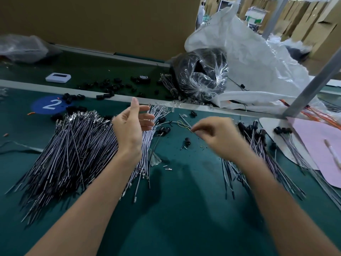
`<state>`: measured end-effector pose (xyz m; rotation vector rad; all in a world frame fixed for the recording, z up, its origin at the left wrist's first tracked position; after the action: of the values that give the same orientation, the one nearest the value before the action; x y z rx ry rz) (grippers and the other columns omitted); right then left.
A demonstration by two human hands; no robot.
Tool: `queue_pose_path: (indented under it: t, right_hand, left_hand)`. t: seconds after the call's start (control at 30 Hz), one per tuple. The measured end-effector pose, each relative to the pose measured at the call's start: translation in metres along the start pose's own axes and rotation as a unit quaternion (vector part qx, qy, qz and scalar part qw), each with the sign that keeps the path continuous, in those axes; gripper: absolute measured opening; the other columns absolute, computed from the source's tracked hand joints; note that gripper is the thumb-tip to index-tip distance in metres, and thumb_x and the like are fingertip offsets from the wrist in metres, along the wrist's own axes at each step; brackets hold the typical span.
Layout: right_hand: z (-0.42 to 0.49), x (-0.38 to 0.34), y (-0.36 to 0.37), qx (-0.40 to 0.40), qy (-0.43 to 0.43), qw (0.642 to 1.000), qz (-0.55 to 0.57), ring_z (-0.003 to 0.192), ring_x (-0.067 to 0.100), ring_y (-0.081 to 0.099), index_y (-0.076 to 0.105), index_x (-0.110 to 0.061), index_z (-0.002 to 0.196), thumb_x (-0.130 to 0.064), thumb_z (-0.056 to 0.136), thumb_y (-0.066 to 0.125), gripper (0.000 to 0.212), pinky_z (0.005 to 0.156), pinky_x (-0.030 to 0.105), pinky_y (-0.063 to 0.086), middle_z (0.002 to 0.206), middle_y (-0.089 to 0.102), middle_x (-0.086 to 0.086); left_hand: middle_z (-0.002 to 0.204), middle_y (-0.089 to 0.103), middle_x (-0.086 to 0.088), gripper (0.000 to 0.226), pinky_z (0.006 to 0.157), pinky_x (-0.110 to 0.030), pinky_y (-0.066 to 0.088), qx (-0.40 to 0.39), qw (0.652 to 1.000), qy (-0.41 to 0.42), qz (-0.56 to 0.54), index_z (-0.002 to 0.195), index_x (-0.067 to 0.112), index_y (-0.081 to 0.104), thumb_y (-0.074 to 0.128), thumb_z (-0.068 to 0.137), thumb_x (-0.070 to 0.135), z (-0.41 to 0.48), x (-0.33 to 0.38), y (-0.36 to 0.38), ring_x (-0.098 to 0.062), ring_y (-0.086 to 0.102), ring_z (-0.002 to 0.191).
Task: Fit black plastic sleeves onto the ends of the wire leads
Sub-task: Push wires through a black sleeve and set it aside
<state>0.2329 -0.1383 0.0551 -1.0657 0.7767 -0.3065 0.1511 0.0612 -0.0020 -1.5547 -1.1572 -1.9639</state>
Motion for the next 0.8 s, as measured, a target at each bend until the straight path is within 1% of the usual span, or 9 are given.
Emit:
queue_pose_path:
  t: [0.1,0.23,0.33,0.4,0.5,0.57,0.63,0.73,0.8]
  right_hand:
    - [0.011,-0.043,0.059,-0.067,-0.058,0.996,-0.005,0.098,0.017,0.065,0.074,-0.013,0.104,0.006,0.085,0.055,0.034,0.091,0.029,0.051,0.105,0.073,0.002]
    - [0.028,-0.055,0.093,-0.079,-0.017,0.997,0.000,0.099,0.032,0.062,0.070,-0.013,0.103,-0.018,0.092,0.059,0.017,0.086,0.042,0.051,0.105,0.070,0.011]
    - [0.037,-0.052,0.104,-0.079,0.057,0.995,-0.005,0.087,0.035,0.060,0.063,-0.007,0.083,-0.034,0.090,0.064,0.028,0.076,0.042,0.052,0.090,0.065,0.015]
    - [0.040,-0.050,0.109,-0.085,0.099,0.991,-0.005,0.085,0.037,0.060,0.059,-0.006,0.076,-0.029,0.086,0.066,0.026,0.073,0.042,0.054,0.087,0.063,0.017]
    - [0.041,-0.045,0.116,-0.108,0.143,0.981,0.076,0.084,0.035,0.064,0.068,-0.001,0.078,-0.021,0.085,0.066,0.022,0.075,0.044,0.056,0.083,0.068,0.017]
    - [0.038,-0.038,0.113,-0.108,0.173,0.966,0.157,0.082,0.027,0.064,0.074,-0.006,0.076,-0.026,0.087,0.070,0.023,0.076,0.039,0.056,0.084,0.071,0.015]
    - [0.034,-0.032,0.104,-0.095,0.189,0.949,0.233,0.070,0.018,0.059,0.072,-0.014,0.071,-0.028,0.090,0.069,0.023,0.068,0.034,0.049,0.080,0.072,0.009]
    - [0.027,-0.025,0.082,-0.068,0.181,0.922,0.336,0.054,0.008,0.050,0.065,-0.015,0.076,-0.016,0.095,0.062,0.019,0.050,0.018,0.041,0.070,0.070,0.002]
    - [0.022,-0.017,0.064,-0.044,0.164,0.909,0.380,0.050,0.005,0.050,0.065,-0.013,0.081,-0.009,0.095,0.061,0.015,0.047,0.014,0.040,0.066,0.069,0.000]
  left_hand:
    - [0.067,0.070,-0.007,0.046,0.051,-0.022,0.050,0.027,1.000,0.011,-0.001,0.081,0.008,0.071,0.047,0.101,0.042,0.000,-0.001,-0.005,-0.017,0.063,0.055]
    - [0.062,0.068,-0.005,0.048,0.050,-0.022,0.048,0.052,0.998,0.024,-0.004,0.080,0.005,0.071,0.046,0.102,0.040,0.001,0.000,-0.009,-0.016,0.061,0.051]
    - [0.061,0.068,-0.003,0.048,0.052,-0.024,0.048,0.060,0.998,0.026,-0.001,0.078,0.007,0.071,0.046,0.102,0.041,0.001,-0.001,-0.011,-0.015,0.061,0.052]
    - [0.060,0.068,-0.003,0.048,0.052,-0.024,0.049,0.061,0.998,0.028,0.002,0.077,0.007,0.071,0.047,0.101,0.041,0.001,0.000,-0.012,-0.015,0.061,0.052]
    - [0.060,0.068,-0.003,0.048,0.050,-0.022,0.048,0.058,0.998,0.029,0.004,0.077,0.007,0.071,0.047,0.101,0.041,0.000,0.001,-0.012,-0.015,0.061,0.052]
    - [0.060,0.068,-0.004,0.048,0.051,-0.022,0.049,0.064,0.998,0.026,0.000,0.076,0.008,0.070,0.047,0.101,0.041,0.000,0.001,-0.013,-0.015,0.062,0.053]
    - [0.061,0.068,-0.004,0.047,0.053,-0.022,0.049,0.073,0.997,0.024,-0.004,0.076,0.009,0.070,0.048,0.101,0.041,0.001,0.001,-0.014,-0.015,0.062,0.054]
    - [0.061,0.068,-0.003,0.044,0.053,-0.022,0.048,0.082,0.996,0.021,0.003,0.075,0.010,0.070,0.050,0.100,0.041,0.001,0.000,-0.016,-0.016,0.062,0.056]
    - [0.061,0.069,0.000,0.040,0.052,-0.020,0.048,0.084,0.996,0.023,0.019,0.076,0.012,0.070,0.051,0.100,0.038,0.002,-0.001,-0.017,-0.012,0.061,0.056]
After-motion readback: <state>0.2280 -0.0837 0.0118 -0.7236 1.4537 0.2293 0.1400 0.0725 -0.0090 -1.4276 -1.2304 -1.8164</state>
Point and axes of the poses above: each hand's wrist, its own z-axis towards the middle knuckle, its own y-axis out of the palm, x = y × z, the point moved 9 cm from there along z, towards the middle knuckle
